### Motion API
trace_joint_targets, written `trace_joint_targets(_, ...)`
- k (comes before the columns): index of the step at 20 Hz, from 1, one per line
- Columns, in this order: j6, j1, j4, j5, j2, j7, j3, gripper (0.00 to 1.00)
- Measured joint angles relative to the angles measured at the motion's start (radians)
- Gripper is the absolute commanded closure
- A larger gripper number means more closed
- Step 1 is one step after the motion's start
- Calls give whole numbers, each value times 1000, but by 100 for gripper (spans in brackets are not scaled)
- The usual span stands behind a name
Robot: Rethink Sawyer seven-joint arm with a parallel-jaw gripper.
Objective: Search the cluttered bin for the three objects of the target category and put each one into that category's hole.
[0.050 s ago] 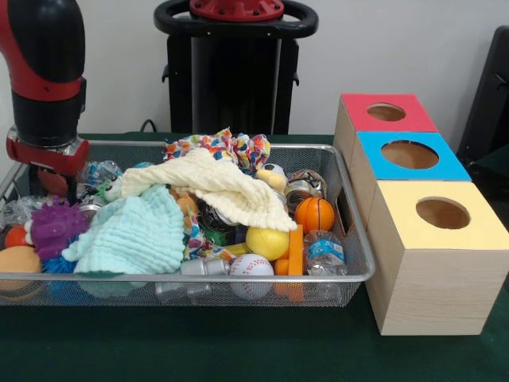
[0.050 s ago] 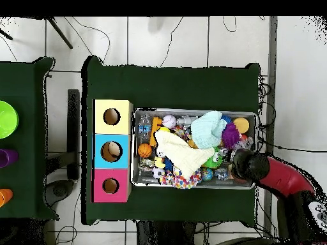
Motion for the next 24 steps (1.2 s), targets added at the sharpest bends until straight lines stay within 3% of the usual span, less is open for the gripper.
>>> trace_joint_targets(24,1,-56,2,3,4,0,8,0)
